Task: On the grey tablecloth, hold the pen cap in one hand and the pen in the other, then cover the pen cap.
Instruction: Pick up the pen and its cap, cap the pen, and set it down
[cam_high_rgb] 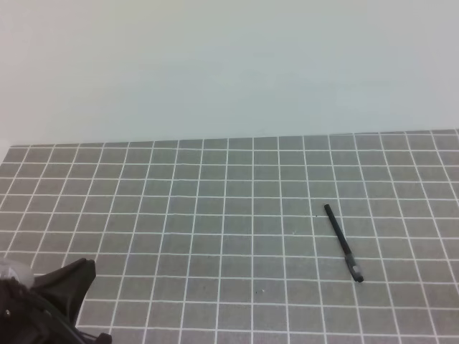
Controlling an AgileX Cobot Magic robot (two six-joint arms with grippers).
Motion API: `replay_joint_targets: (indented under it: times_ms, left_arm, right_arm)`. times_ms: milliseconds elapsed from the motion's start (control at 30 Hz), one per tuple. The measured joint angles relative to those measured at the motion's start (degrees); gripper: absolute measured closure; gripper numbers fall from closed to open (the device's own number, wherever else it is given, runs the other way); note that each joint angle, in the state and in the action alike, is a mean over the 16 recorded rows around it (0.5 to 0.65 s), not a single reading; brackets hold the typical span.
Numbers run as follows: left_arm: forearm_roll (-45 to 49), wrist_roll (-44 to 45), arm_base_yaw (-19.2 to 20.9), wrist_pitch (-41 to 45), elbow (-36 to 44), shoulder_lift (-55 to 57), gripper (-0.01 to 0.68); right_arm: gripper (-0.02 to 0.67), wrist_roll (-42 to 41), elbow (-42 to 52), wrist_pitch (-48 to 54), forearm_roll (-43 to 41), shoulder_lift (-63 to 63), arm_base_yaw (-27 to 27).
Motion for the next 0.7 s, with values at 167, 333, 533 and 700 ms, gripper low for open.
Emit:
replay_joint_targets:
  times_ms: [167,333,533,700]
  left_arm:
    - [0.0,0.0,0.0,0.0,0.0,0.0,0.675]
    - [0.0,0.0,0.0,0.0,0.0,0.0,0.675]
    - [0.0,0.3,0.0,0.0,0.0,0.0,0.675]
    - [0.0,0.5,0.0,0.0,0.0,0.0,0.675]
  right_arm:
    - [0.650,0.0,0.0,1.0,0.6,-1.4,-0.9]
    - [0.650,-4.9,0.0,1.7,4.7,-1.6,-0.9]
    - [0.650,-12.5,0.0,5.1,10.3,-1.9,-0.9]
    - [0.650,-18.3,0.0,10.2,14.4,-2.2,-0.9]
